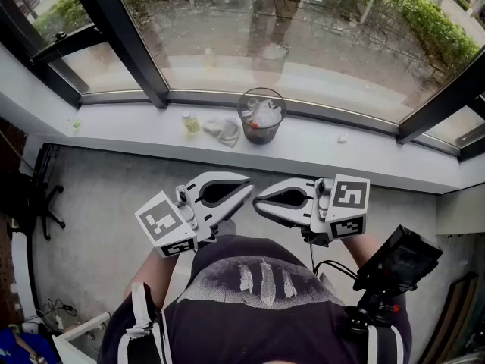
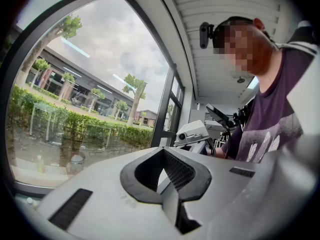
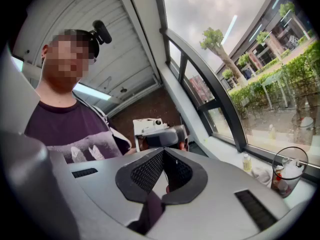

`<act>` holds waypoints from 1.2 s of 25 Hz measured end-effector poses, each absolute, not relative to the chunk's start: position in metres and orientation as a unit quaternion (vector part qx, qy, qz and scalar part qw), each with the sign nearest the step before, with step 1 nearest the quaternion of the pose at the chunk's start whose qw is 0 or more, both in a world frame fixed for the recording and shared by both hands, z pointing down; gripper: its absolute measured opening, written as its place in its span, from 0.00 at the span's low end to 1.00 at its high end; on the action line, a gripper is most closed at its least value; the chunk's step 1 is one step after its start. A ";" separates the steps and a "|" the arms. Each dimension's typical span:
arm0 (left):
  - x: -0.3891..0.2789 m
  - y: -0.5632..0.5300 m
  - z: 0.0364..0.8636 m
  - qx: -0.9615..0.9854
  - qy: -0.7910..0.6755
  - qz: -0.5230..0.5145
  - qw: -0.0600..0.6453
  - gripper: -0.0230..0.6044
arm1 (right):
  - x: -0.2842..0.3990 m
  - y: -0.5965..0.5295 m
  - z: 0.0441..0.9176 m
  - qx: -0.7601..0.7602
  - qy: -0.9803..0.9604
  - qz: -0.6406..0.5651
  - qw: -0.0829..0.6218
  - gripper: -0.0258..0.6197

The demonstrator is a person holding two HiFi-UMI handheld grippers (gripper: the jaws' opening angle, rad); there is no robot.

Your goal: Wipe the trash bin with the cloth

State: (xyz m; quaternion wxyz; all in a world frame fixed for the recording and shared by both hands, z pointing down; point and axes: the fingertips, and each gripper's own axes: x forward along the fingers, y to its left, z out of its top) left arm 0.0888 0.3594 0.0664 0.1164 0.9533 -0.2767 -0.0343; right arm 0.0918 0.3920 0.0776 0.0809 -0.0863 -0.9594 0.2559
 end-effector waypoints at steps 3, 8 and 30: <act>0.072 0.342 0.067 0.961 -0.255 -0.025 0.106 0.03 | 0.069 0.402 0.101 -0.125 -0.948 0.254 0.145 0.04; 0.048 0.318 0.071 0.974 -0.184 -0.018 0.132 0.03 | 0.006 0.405 0.119 -0.182 -0.934 0.230 0.205 0.04; -0.038 0.234 0.073 0.976 -0.148 -0.031 0.158 0.01 | -0.117 0.325 0.112 -0.277 -0.914 0.230 0.184 0.04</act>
